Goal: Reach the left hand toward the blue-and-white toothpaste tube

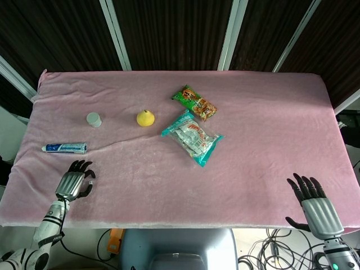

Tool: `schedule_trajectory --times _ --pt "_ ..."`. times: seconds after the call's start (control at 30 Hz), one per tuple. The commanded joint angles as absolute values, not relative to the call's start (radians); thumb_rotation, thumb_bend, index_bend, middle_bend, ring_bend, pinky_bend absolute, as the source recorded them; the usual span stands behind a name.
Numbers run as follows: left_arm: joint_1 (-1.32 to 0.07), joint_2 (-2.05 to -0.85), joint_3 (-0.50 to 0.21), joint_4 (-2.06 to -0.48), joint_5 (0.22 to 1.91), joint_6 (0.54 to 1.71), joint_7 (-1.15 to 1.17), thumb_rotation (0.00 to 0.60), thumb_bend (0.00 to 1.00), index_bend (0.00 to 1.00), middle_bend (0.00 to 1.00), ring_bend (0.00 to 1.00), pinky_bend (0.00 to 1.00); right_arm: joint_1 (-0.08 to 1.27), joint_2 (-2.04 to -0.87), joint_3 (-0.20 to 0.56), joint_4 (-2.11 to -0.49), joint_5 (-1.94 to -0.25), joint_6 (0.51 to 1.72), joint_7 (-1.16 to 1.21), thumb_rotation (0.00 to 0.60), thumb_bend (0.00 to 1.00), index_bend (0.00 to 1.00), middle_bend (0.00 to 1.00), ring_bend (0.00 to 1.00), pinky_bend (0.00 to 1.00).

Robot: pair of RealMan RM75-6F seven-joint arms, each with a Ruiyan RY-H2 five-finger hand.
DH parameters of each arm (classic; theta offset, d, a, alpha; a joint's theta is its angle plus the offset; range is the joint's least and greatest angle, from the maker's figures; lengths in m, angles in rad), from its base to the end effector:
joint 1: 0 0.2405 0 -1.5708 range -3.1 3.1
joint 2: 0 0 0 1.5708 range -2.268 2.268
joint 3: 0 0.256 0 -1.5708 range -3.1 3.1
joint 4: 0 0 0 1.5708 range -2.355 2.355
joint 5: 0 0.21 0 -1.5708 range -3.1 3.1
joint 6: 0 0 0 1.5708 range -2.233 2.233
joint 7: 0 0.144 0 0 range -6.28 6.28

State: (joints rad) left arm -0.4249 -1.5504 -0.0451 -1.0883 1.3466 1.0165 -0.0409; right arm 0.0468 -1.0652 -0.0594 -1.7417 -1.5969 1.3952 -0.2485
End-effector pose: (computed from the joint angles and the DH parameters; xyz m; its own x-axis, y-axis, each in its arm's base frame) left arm -0.3267 0.2906 0.0141 0.4404 0.3122 0.8418 0.8972 -0.1186 -0.4254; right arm -0.2953 -0.1417 0.1342 0.5541 -0.1952 0.8092 -0.8323 -0.1116 0.5430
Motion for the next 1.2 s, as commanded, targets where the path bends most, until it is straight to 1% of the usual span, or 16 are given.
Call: schedule_trajectory --times 0.03,0.47,0.63,0.77,0.83,1.0,1.03,1.07,1.13,1.17,1.2 --pt "-0.423 -1.554 -0.046 -1.08 1.345 1.016 -0.046 0.6 0.42 0.47 0.14 0.07 0.04 0.047 -1.065 -0.06 -1.742 -1.596 1.395 -0.25 0.6 0.28 0.0 0.0 0.0 0.0" --pt "-0.423 -1.563 -0.048 -1.063 1.351 1.02 -0.053 0.6 0.42 0.58 0.19 0.09 0.05 0.046 -1.064 -0.06 -1.744 -1.593 1.397 -0.252 0.6 0.28 0.0 0.0 0.0 0.0" --pt "-0.42 -1.55 -0.052 -1.087 1.37 1.055 -0.056 0.6 0.42 0.61 0.2 0.09 0.06 0.047 -1.064 -0.06 -1.744 -1.593 1.396 -0.252 0.6 0.28 0.0 0.0 0.0 0.0" --pt "-0.424 -1.512 -0.062 -1.173 1.403 1.11 -0.03 0.6 0.42 0.61 0.2 0.09 0.06 0.048 -1.066 -0.062 -1.744 -1.594 1.393 -0.255 0.6 0.28 0.0 0.0 0.0 0.0" --pt "-0.435 -1.488 -0.07 -1.248 1.426 1.134 0.011 0.6 0.42 0.61 0.2 0.09 0.06 0.049 -1.068 -0.063 -1.744 -1.595 1.389 -0.259 0.6 0.28 0.0 0.0 0.0 0.0" --pt "-0.481 -1.468 -0.094 -1.434 1.451 1.144 0.188 0.6 0.42 0.59 0.2 0.09 0.06 0.052 -1.07 -0.065 -1.745 -1.597 1.383 -0.264 0.6 0.28 0.0 0.0 0.0 0.0" --pt "-0.491 -1.472 -0.099 -1.458 1.446 1.137 0.221 0.6 0.42 0.55 0.2 0.09 0.06 0.052 -1.069 -0.065 -1.745 -1.597 1.383 -0.262 0.6 0.28 0.0 0.0 0.0 0.0" --pt "-0.499 -1.477 -0.104 -1.478 1.438 1.129 0.253 0.6 0.42 0.48 0.2 0.08 0.06 0.053 -1.068 -0.065 -1.745 -1.597 1.383 -0.261 0.6 0.28 0.0 0.0 0.0 0.0" --pt "-0.516 -1.493 -0.116 -1.511 1.412 1.112 0.318 0.6 0.42 0.31 0.18 0.07 0.06 0.053 -1.065 -0.066 -1.745 -1.599 1.384 -0.255 0.6 0.28 0.0 0.0 0.0 0.0" --pt "-0.521 -1.5 -0.122 -1.52 1.398 1.107 0.34 0.6 0.41 0.17 0.16 0.06 0.06 0.052 -1.063 -0.066 -1.745 -1.6 1.386 -0.252 0.6 0.28 0.0 0.0 0.0 0.0" --pt "-0.525 -1.507 -0.127 -1.53 1.382 1.103 0.363 0.6 0.41 0.07 0.15 0.05 0.06 0.052 -1.06 -0.067 -1.745 -1.603 1.388 -0.247 0.6 0.28 0.0 0.0 0.0 0.0"
